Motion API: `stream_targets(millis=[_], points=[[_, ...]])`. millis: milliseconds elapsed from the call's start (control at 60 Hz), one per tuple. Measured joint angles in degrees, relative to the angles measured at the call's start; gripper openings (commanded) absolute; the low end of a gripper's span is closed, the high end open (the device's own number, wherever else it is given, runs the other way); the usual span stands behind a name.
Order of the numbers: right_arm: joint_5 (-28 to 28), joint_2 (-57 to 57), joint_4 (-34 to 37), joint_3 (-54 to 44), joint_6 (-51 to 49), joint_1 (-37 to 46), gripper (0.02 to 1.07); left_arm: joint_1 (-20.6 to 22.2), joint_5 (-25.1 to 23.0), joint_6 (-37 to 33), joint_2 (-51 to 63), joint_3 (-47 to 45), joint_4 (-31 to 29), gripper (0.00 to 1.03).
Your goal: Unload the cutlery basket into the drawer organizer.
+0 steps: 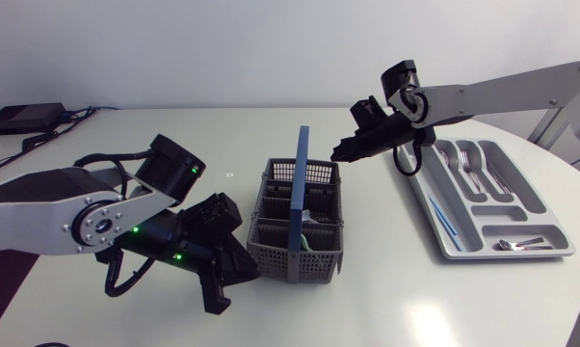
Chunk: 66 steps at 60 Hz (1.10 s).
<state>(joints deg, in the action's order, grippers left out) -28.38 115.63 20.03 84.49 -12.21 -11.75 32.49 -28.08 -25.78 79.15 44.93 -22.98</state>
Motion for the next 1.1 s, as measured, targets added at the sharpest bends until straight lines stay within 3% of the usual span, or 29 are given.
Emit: stream_targets(millis=[467, 683, 1100], points=[[-1.0, -8.2, 1.7, -8.8, -2.6, -0.8, 0.16, -7.8, 1.5, 0.0, 7.1, 0.2, 7.0, 0.26], [-1.0, -13.4, 2.1, -15.1, -3.5, -0.5, 0.16, -12.7, 1.6, -0.3, 10.6, 2.6, 7.5, 0.26], [-0.7, -25.6, 3.2, -27.9, -4.1, -0.5, 0.16, -16.0, 3.6, -1.3, 17.9, 10.4, 9.2, 0.26]])
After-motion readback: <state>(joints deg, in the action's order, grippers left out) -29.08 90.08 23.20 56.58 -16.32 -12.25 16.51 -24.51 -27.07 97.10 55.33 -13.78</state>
